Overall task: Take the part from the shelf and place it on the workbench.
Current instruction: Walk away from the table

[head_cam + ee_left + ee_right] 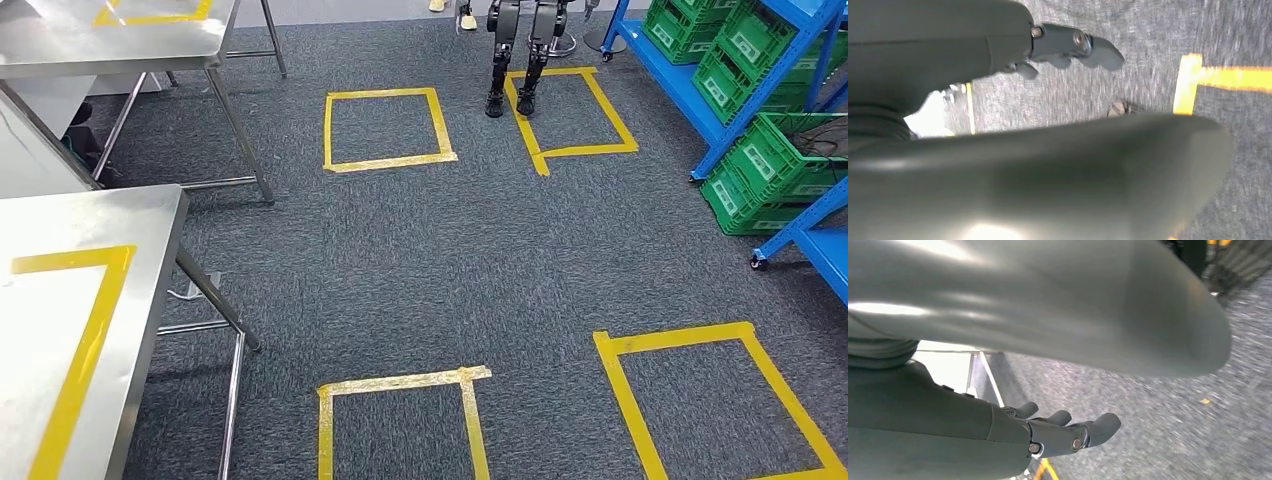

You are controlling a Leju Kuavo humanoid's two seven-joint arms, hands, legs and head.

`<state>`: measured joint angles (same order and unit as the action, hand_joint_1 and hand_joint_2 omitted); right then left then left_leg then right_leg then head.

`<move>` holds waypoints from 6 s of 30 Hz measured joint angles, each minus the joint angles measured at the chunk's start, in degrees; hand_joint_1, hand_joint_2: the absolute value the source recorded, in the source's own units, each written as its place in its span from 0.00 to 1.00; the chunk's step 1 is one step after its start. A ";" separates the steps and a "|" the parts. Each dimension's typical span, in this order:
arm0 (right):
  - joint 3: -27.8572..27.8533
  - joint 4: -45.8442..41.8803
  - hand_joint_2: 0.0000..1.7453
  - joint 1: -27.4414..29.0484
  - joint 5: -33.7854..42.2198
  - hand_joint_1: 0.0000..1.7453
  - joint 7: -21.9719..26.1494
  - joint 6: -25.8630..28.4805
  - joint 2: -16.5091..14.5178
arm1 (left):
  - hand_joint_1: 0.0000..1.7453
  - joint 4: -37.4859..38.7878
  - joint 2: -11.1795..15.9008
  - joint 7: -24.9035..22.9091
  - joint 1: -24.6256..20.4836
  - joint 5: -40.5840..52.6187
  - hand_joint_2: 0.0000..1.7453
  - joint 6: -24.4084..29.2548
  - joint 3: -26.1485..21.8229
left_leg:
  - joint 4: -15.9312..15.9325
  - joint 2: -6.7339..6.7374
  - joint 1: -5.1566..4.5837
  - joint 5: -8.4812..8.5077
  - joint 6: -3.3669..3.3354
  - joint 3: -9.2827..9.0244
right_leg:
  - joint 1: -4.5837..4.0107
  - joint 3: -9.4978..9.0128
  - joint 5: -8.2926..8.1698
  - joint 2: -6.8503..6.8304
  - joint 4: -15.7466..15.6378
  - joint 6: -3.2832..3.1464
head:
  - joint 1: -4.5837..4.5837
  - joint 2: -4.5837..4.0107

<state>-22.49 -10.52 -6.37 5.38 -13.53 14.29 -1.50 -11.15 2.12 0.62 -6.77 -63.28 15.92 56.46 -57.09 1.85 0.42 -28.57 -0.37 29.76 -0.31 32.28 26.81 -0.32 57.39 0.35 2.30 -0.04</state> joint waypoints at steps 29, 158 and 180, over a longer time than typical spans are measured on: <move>0.05 0.09 0.00 0.00 1.44 0.00 0.87 0.10 -0.07 | 0.00 -0.10 0.43 0.04 -0.10 -0.26 0.00 -7.21 0.26 | 0.08 -0.55 -0.17 0.56 -0.89 0.35 | -0.32 -0.33 0.68 -0.07 -0.22 0.08 | -0.09 0.00; 0.91 0.22 0.00 0.17 3.19 0.00 -0.17 2.68 -1.05 | 0.00 -0.92 0.90 1.12 -0.34 -0.73 0.00 -5.17 1.40 | -1.35 2.06 -0.09 -1.43 -0.96 0.48 | -0.09 0.06 0.17 -0.54 0.67 1.63 | -0.41 0.00; 1.45 0.23 0.00 0.86 2.62 0.00 -0.53 -0.19 -0.62 | 0.00 -0.99 0.86 1.88 -0.01 -1.87 0.00 -11.01 1.38 | 1.93 1.42 0.79 -1.71 -0.41 -2.50 | 2.22 3.19 0.82 -0.23 5.90 3.71 | 0.28 0.00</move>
<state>-21.03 -10.28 -5.51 8.00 -14.06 14.10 -2.13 -12.14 2.98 2.50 -6.78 -65.15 4.91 57.83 -55.16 3.27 1.20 -30.28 -0.79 27.26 1.91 35.48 27.63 -0.55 63.30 4.06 2.58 -0.04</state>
